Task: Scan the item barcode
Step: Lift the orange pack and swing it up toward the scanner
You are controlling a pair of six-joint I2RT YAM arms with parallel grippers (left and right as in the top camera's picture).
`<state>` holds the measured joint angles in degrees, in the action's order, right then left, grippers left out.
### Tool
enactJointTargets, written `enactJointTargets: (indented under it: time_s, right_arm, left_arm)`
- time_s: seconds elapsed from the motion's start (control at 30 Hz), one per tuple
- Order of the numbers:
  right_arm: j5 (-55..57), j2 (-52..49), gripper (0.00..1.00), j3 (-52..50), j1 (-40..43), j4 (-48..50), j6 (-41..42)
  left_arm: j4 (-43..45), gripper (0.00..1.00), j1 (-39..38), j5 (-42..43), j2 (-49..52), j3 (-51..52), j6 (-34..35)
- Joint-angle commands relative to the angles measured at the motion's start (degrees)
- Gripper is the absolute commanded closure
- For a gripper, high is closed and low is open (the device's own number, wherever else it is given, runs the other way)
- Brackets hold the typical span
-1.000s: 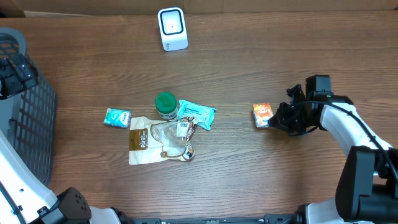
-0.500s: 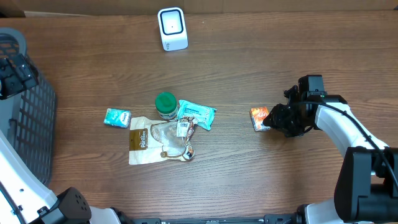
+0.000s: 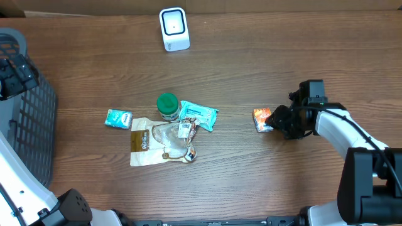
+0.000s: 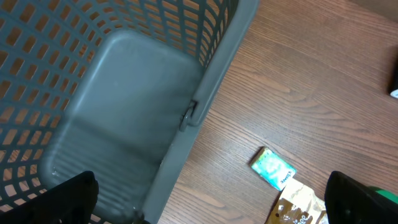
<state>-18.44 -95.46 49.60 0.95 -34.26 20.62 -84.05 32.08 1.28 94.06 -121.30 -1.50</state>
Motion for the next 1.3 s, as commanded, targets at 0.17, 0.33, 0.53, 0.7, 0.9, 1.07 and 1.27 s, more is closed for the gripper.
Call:
enactJointTargets:
  time_s: [0.17, 0.33, 0.53, 0.7, 0.9, 1.07, 1.27]
  right_arm:
    - [0.20, -3.67, 0.66, -2.71, -0.98, 3.82, 2.82]
    - [0.15, -4.85, 0.96, -2.71, -0.94, 4.44, 3.23]
    - [-12.04, -4.07, 0.96, -0.79, -0.87, 3.63, -0.94]
    - [-28.44, -0.28, 0.96, 4.07, -0.04, -1.07, -4.63]
    - [-50.69, 2.78, 0.96, 8.46, 2.36, -2.25, -4.15]
    - [-61.68, 2.78, 0.96, 9.73, 2.89, 0.55, 1.31]
    - [-71.49, 2.89, 0.96, 9.77, 2.89, 12.20, 16.37]
  left_arm:
    - [0.09, 0.00, 0.04, -0.20, 0.33, -0.68, -0.68]
    - [0.09, 0.00, 0.04, -0.17, 0.33, -0.68, -0.70]
    - [0.09, 0.00, 0.04, -0.17, 0.33, -0.68, -0.68]
    - [0.09, 0.01, 0.04, -0.20, 0.33, -0.68, -0.68]
    - [0.09, 0.00, 0.04, -0.20, 0.33, -0.68, -0.68]
    - [0.09, 0.00, 0.04, -0.17, 0.33, -0.68, -0.70]
    - [0.09, 0.00, 0.04, -0.17, 0.33, -0.68, -0.68]
